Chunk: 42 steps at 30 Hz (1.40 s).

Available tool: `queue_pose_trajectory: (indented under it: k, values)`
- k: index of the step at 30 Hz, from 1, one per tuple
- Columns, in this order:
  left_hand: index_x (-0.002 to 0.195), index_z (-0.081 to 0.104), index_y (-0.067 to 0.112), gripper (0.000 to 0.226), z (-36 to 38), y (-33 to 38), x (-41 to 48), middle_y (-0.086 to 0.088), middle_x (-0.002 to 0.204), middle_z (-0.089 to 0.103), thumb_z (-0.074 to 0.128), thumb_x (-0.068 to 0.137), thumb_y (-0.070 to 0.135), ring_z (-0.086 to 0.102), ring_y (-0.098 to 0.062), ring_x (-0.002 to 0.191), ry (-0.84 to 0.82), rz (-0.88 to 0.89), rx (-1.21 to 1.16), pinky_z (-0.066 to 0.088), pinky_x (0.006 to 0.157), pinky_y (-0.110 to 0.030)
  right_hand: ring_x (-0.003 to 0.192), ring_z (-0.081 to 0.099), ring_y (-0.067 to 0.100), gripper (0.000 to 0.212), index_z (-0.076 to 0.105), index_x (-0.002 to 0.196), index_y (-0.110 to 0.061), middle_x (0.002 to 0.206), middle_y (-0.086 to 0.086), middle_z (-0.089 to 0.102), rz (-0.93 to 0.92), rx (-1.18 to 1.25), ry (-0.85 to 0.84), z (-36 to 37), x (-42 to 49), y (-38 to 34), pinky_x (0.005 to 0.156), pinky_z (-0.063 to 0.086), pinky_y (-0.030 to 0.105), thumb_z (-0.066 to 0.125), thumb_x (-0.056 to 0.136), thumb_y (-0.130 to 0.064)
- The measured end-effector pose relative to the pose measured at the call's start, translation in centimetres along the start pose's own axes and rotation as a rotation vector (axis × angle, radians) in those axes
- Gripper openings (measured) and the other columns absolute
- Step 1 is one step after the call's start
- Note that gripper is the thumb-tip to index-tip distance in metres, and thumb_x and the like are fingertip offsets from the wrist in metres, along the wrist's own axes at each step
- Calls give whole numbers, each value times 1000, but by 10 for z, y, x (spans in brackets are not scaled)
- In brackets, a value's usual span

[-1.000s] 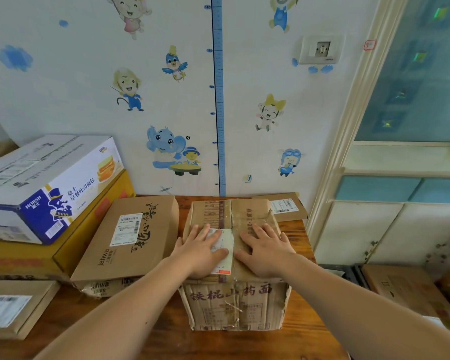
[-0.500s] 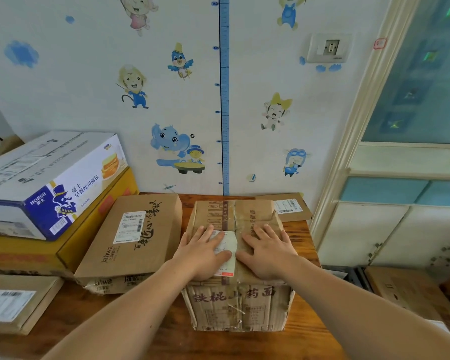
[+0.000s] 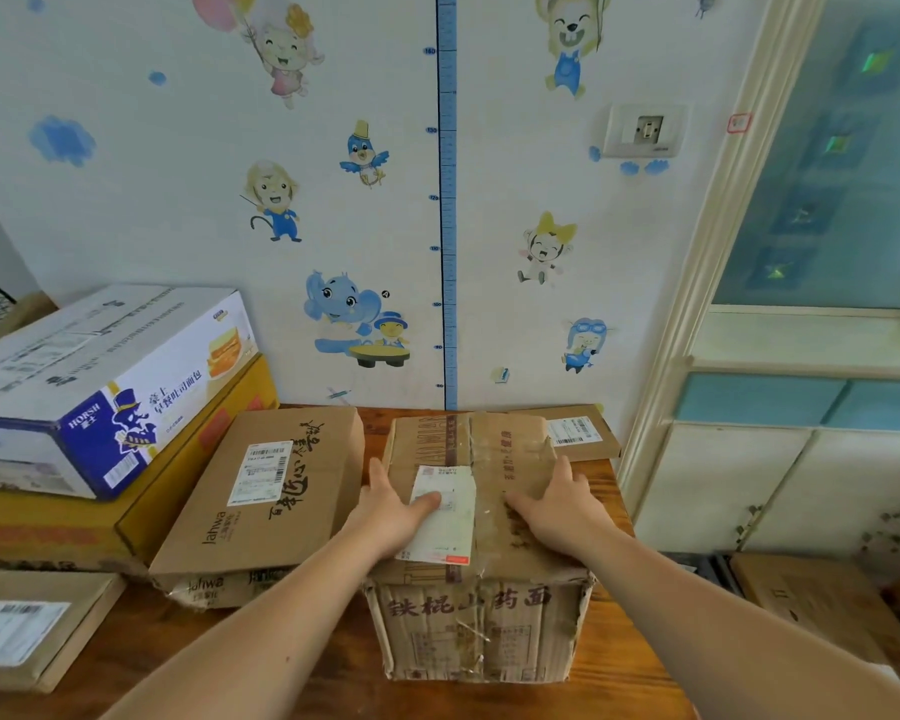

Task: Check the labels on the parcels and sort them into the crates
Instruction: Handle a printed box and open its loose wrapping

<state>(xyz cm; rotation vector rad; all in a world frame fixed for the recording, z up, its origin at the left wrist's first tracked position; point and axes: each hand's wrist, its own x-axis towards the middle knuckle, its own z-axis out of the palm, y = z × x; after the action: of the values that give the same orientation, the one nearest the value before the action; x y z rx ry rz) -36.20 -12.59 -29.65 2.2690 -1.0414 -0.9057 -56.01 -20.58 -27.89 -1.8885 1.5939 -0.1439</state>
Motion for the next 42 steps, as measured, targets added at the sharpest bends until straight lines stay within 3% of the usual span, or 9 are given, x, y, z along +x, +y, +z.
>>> queue_pose_trajectory:
  k: [3,9,13,16,22,28,32,38,42]
  values:
    - [155,11,21,95,-1,-7,4,-4,140,54,66,85,53,64,-22,109,-10,18,-72,53,94,-40,95,62,21,92,6,154,-19,127,6,59,5,42,-16,1,3,4,79,53,34,56,89,-60]
    - [153,19,22,87,-5,-9,-1,1,137,57,69,86,46,62,-15,104,48,117,-107,51,75,-25,110,59,23,92,13,152,-22,137,4,52,-49,129,68,-4,1,7,85,54,37,67,85,-55]
    - [157,2,23,104,-8,-8,-7,3,145,49,74,84,41,59,-20,118,104,152,-168,50,91,-33,114,57,25,85,21,148,-19,139,5,48,-92,180,131,-7,-1,5,77,51,33,71,85,-45]
    - [157,-5,26,113,-6,-9,-12,3,149,46,79,80,36,55,-20,123,140,172,-205,48,100,-39,114,57,24,83,20,148,-18,139,5,47,-100,202,185,-4,-1,6,83,56,38,71,86,-38]
    - [154,-15,30,120,2,-19,-23,2,157,33,79,79,38,52,-22,128,205,197,-132,49,99,-43,118,54,26,102,0,156,-22,147,7,33,-112,204,179,4,-11,11,87,52,35,73,87,-32]
    - [148,15,27,107,-2,-27,-23,4,142,50,84,69,45,60,-21,115,212,162,-140,54,91,-49,111,54,25,78,27,147,-21,138,9,40,-82,233,143,0,-15,0,80,47,30,71,86,-41]
    - [148,15,25,100,1,-25,-27,4,139,53,82,75,37,61,-22,114,243,164,-160,53,92,-49,110,57,20,59,41,134,-20,128,2,55,-125,255,172,0,-15,0,89,52,35,72,86,-31]
    - [154,-6,26,108,9,-25,-32,0,154,39,75,83,33,55,-26,125,216,178,-57,47,98,-43,110,54,18,67,29,143,-16,138,2,47,-148,233,236,2,-22,9,87,48,31,69,90,-21]
    - [148,13,17,90,15,-26,-31,-1,139,54,73,85,37,61,-22,114,151,125,-121,52,88,-38,97,46,12,75,23,145,-15,139,4,44,-93,225,215,7,-24,22,77,47,25,70,88,-19]
